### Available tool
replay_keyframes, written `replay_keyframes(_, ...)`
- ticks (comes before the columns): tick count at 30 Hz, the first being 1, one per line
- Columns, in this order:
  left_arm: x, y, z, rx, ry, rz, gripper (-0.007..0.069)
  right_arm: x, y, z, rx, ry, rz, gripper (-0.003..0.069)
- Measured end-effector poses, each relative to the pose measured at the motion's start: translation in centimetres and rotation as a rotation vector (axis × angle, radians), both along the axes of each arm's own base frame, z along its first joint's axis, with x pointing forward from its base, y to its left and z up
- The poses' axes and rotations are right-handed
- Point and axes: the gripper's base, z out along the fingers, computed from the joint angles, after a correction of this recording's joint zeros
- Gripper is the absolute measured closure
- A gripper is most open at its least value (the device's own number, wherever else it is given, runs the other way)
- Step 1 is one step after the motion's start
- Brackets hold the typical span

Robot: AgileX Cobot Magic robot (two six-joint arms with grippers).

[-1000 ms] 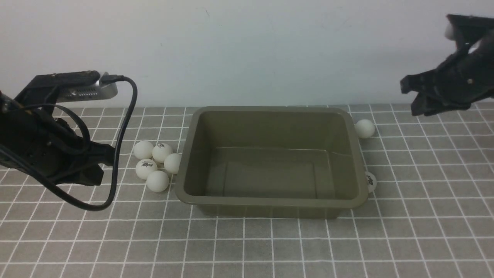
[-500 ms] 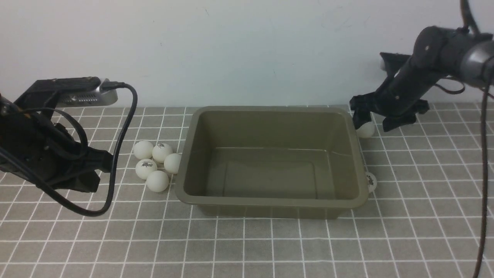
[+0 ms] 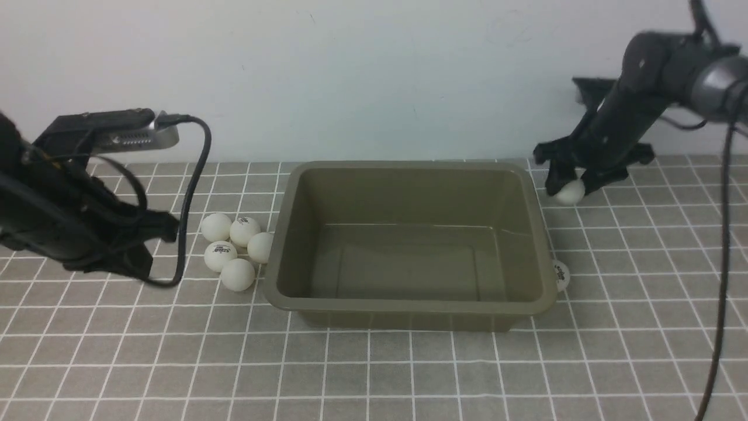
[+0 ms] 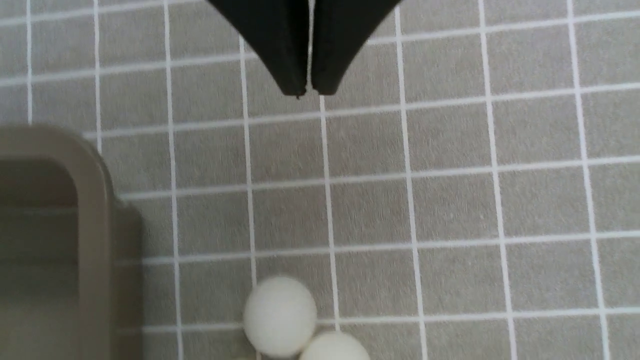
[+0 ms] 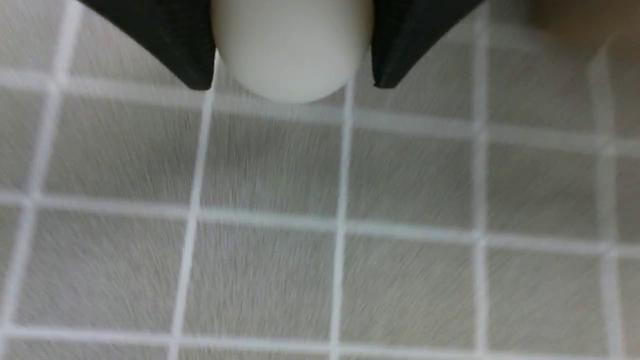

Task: Put the table tennis balls into the box on the grey coffee tablecloth.
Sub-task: 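Reach for and grasp a ping pong ball on the table, then release the ping pong ball into the bin and lift the gripper away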

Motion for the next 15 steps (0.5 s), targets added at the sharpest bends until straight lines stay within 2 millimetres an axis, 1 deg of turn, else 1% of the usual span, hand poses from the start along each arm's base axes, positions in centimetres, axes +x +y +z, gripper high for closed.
replay_keyframes(1, 1.3, 0.0, -0.2, -0.001, 0.002, 0.007, 0.0629, -0.8, 0.2, 3.1, 0.031, -0.036, 0.006, 0.0296)
replay_keyframes(3, 3.1, 0.0, -0.5, 0.001, -0.005, 0.006, 0.0629, -2.0, 0.5, 7.2, 0.083, -0.112, 0.006, 0.0296)
replay_keyframes(4, 4.6, -0.1, -0.7, 0.006, -0.013, -0.004, 0.0624, -3.0, 1.1, 9.8, 0.14, -0.157, 0.013, 0.0296)
replay_keyframes(5, 5.7, -0.1, -1.0, 0.009, -0.015, -0.014, 0.0614, -3.7, 1.7, 11.1, 0.178, -0.178, 0.021, 0.0296)
replay_keyframes(6, 6.6, -0.2, -1.5, 0.013, -0.008, -0.022, 0.0601, -4.7, 2.9, 12.6, 0.214, -0.198, 0.051, 0.0296)
replay_keyframes(8, 8.1, -0.2, -1.8, 0.017, -0.014, -0.031, 0.0565, -5.6, 4.6, 13.0, 0.242, -0.194, 0.092, 0.0296)
replay_keyframes(10, 9.6, -0.2, -2.5, 0.018, -0.014, -0.033, 0.0512, -6.2, 6.6, 12.5, 0.242, -0.169, 0.154, 0.0296)
replay_keyframes(11, 10.4, -0.3, -3.2, 0.018, -0.003, -0.035, 0.0471, -6.5, 8.1, 11.6, 0.231, -0.145, 0.203, 0.0296)
replay_keyframes(12, 11.2, -0.3, -3.7, 0.019, 0.001, -0.036, 0.0424, -6.6, 9.0, 10.8, 0.217, -0.123, 0.234, 0.0296)
replay_keyframes(13, 11.5, -0.3, -4.0, 0.02, 0.003, -0.036, 0.0404, -6.7, 9.4, 10.5, 0.206, -0.113, 0.249, 0.0296)
replay_keyframes(14, 12.5, -0.3, -4.8, 0.029, 0.011, -0.04, 0.0333, -6.7, 10.6, 9.3, 0.172, -0.09, 0.291, 0.0296)
replay_keyframes(15, 13.2, -0.2, -5.5, 0.037, 0.019, -0.044, 0.0281, -6.7, 11.1, 8.6, 0.148, -0.079, 0.309, 0.0296)
